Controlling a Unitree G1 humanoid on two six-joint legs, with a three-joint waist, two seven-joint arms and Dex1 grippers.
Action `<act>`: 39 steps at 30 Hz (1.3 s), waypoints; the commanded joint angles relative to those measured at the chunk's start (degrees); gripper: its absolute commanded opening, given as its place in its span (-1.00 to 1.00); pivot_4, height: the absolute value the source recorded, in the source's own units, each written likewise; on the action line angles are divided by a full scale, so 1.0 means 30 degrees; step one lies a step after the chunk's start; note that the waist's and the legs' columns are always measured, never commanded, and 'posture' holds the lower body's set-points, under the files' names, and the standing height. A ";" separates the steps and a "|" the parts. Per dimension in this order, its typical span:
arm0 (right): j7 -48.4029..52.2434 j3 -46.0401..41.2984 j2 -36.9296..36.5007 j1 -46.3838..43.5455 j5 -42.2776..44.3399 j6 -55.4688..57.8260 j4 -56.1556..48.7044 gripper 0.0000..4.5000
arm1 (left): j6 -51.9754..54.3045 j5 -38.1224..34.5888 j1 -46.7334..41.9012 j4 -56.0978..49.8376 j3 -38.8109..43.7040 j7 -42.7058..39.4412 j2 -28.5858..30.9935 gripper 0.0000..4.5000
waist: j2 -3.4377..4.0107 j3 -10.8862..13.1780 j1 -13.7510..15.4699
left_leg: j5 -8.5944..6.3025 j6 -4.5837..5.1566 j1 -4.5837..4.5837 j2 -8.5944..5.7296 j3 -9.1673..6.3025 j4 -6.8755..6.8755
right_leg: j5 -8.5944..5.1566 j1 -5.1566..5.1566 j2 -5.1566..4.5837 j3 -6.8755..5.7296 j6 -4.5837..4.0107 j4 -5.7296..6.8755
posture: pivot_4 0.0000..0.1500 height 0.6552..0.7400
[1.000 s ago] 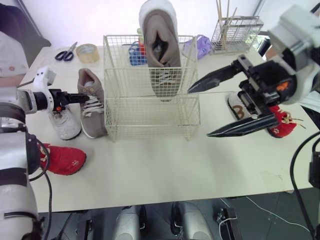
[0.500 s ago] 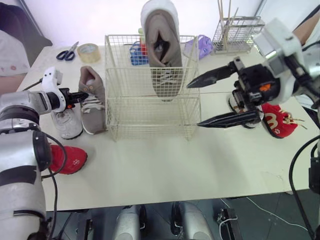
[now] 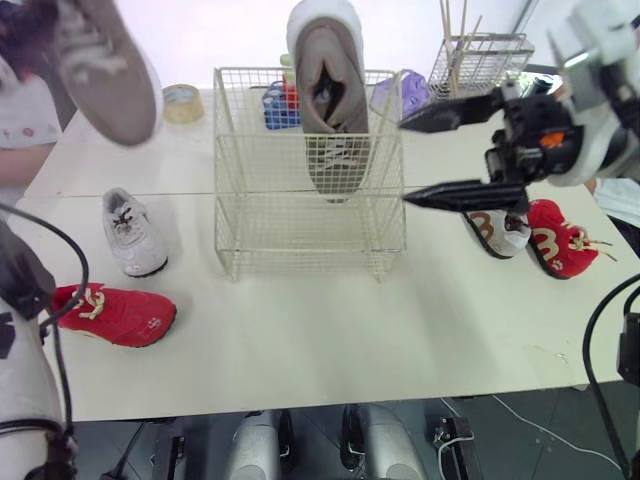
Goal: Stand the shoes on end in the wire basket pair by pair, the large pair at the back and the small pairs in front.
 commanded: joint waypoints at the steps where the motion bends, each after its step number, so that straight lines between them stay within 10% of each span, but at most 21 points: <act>1: -0.0793 -0.0852 -0.0901 0.0084 -0.0846 -0.0456 0.0345 1.00 | -0.1371 -0.1608 0.0079 -0.4930 0.0361 0.0217 -0.1827 -0.89 | 0.0005 -0.0003 0.0141 | -0.0001 0.0002 0.0002 -0.0002 0.0001 0.0006 | 0.0002 0.0003 -0.0004 0.0004 0.0003 0.0006 | 1.00 1.00; 13: -0.2725 -0.2691 -0.1022 0.1498 0.1935 0.2448 -0.1739 1.00 | -0.7104 -0.0572 0.3728 -0.7700 -0.1060 0.2360 -0.7021 -0.89 | 0.0022 -0.0008 -0.0066 | -0.0004 0.0013 0.0011 0.0033 0.0012 0.0108 | 0.0011 0.0009 0.0056 0.0019 0.0014 0.0080 | 1.00 1.00; 39: -0.8177 -0.4795 0.1313 0.7719 0.5861 0.3667 -0.3944 1.00 | -1.2094 0.1149 0.7598 -0.5810 -0.2533 0.4409 -0.9493 -0.89 | 0.0067 -0.0070 0.0167 | -0.0060 0.0109 0.0100 0.0029 -0.0129 0.0219 | 0.0047 0.0206 0.0027 0.0009 0.0072 0.0041 | 1.00 1.00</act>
